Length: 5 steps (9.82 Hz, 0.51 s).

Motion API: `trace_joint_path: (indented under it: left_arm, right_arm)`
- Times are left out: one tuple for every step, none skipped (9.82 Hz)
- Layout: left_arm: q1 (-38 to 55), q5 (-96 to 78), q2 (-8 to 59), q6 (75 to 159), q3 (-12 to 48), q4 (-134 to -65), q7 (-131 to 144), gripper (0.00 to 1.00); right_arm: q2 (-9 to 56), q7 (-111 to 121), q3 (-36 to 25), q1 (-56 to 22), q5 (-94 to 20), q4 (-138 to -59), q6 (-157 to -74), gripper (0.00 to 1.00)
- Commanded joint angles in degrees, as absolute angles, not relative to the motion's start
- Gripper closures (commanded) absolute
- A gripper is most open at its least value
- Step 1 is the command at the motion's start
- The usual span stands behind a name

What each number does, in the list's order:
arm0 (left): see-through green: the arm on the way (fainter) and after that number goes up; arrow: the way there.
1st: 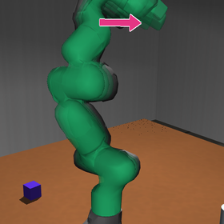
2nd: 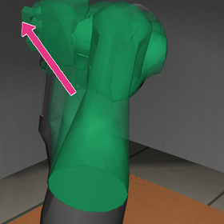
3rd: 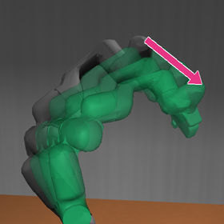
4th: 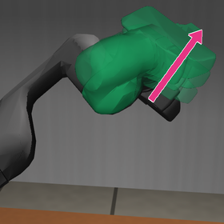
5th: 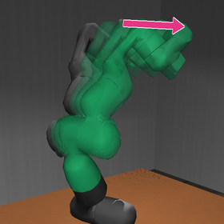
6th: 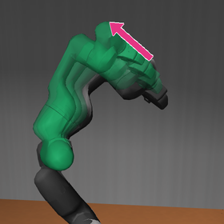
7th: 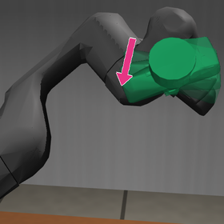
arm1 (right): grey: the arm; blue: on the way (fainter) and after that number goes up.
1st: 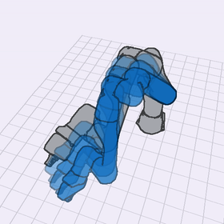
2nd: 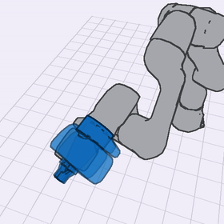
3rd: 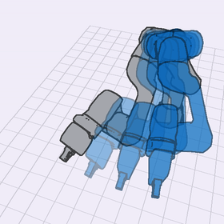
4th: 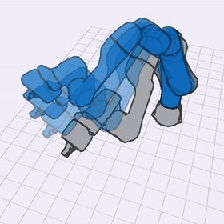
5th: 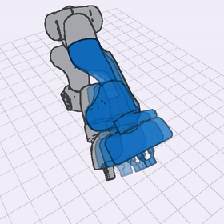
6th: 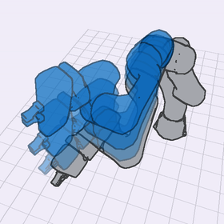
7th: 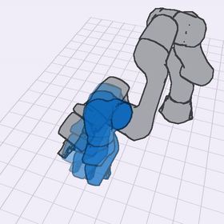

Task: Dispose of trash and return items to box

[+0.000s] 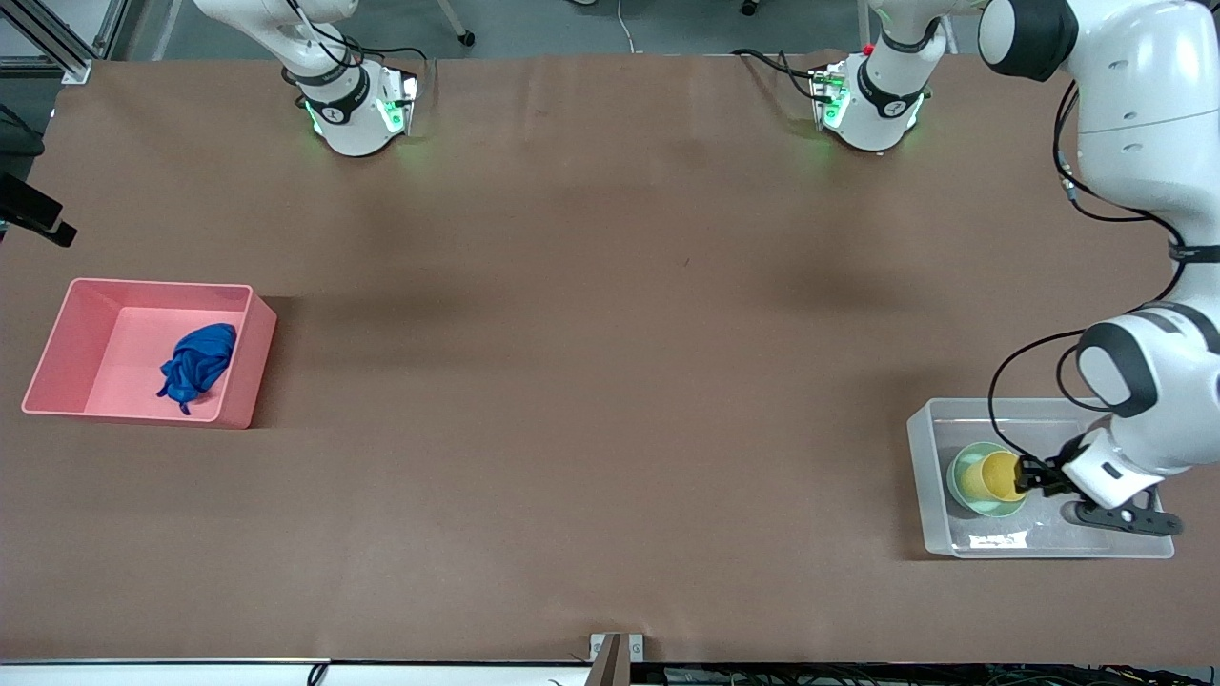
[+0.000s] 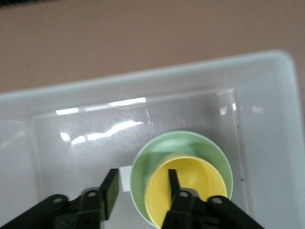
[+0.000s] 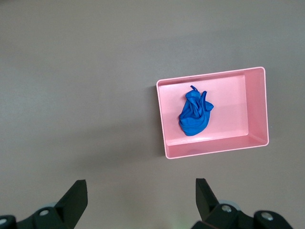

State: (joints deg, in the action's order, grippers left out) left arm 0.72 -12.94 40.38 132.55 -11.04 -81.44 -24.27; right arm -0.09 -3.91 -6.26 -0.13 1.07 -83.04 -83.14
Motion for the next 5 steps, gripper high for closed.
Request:
trace_joint_path:
  left_arm:
    - [1.23, -13.71, 30.9, 130.44, -10.9, -86.8, -24.0, 0.0]
    - [1.4, -13.36, 25.63, 129.04, -10.9, -90.84, -24.08, 0.0]
    - [1.49, -13.19, 20.7, 125.63, -10.81, -93.31, -24.0, 0.0]
    - [1.41, -13.01, 16.48, 120.38, -10.81, -93.95, -23.73, 0.0]
    - [1.49, -11.96, 12.52, 115.02, -10.72, -94.04, -22.6, 0.0]
  right_arm:
    - [-0.44, -3.43, -6.15, 0.18, 0.35, -83.06, -82.88, 0.0]
    - [-0.44, -3.43, -6.15, 0.18, 0.35, -83.14, -82.88, 0.0]
    - [-0.44, -3.43, -6.15, 0.18, 0.35, -83.14, -82.88, 0.0]
    - [-0.44, -3.43, -6.15, 0.18, 0.35, -83.14, -82.88, 0.0]
    - [-0.44, -3.43, -6.15, 0.18, 0.35, -83.14, -82.88, 0.0]
